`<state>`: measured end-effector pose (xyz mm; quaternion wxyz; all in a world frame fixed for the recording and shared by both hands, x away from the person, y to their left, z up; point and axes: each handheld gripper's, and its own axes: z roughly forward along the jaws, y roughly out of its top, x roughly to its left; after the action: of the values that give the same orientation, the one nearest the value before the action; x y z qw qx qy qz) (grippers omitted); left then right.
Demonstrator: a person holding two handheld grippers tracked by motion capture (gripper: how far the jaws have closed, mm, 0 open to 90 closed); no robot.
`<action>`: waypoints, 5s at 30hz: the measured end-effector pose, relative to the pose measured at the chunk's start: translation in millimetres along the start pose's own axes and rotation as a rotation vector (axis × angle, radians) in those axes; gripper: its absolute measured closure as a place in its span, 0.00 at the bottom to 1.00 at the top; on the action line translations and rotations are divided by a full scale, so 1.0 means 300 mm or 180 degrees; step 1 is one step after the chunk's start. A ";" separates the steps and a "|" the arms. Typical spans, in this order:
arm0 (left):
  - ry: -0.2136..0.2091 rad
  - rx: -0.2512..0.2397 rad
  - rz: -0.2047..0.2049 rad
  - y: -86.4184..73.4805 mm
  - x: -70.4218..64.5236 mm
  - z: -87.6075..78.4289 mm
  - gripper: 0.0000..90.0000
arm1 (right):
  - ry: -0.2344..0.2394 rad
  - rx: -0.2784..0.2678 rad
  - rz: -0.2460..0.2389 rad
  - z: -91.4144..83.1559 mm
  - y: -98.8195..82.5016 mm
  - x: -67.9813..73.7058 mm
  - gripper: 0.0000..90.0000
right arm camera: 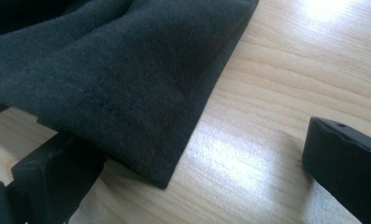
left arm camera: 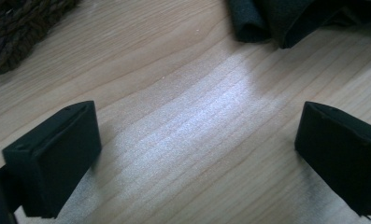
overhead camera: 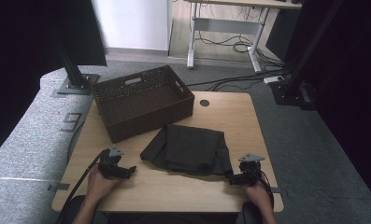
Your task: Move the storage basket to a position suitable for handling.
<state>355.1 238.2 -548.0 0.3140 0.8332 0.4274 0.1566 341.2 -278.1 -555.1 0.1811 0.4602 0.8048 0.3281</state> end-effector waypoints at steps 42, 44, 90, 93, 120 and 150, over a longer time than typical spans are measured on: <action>-0.0391 -0.0146 0.0300 0.349 -0.054 0.073 0.14 | 0.0215 -0.0171 0.0029 -0.107 0.231 -0.020 0.12; -0.0387 -0.0130 0.0305 0.361 -0.054 0.086 0.15 | 0.0207 -0.0151 -0.0006 -0.111 0.241 -0.018 0.13; -0.0624 0.0033 0.0272 0.399 -0.042 0.295 0.75 | 0.0258 0.0309 0.0199 0.184 0.295 -0.089 0.76; -0.0617 0.0058 0.0306 0.395 -0.052 0.286 0.77 | 0.0301 0.0333 0.0153 0.181 0.293 -0.080 0.83; -0.0728 0.0279 0.0561 0.177 -0.140 0.070 0.75 | 0.0684 0.0348 -0.0118 0.099 0.200 0.077 0.88; -0.0927 0.0378 0.0638 -0.026 -0.241 -0.109 0.67 | 0.0999 0.0511 -0.0403 -0.023 0.083 0.235 0.86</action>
<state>290.7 195.8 -528.0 0.3056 0.9025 0.3008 0.0393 316.5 -211.1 -532.1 0.0363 0.3648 0.8742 0.3186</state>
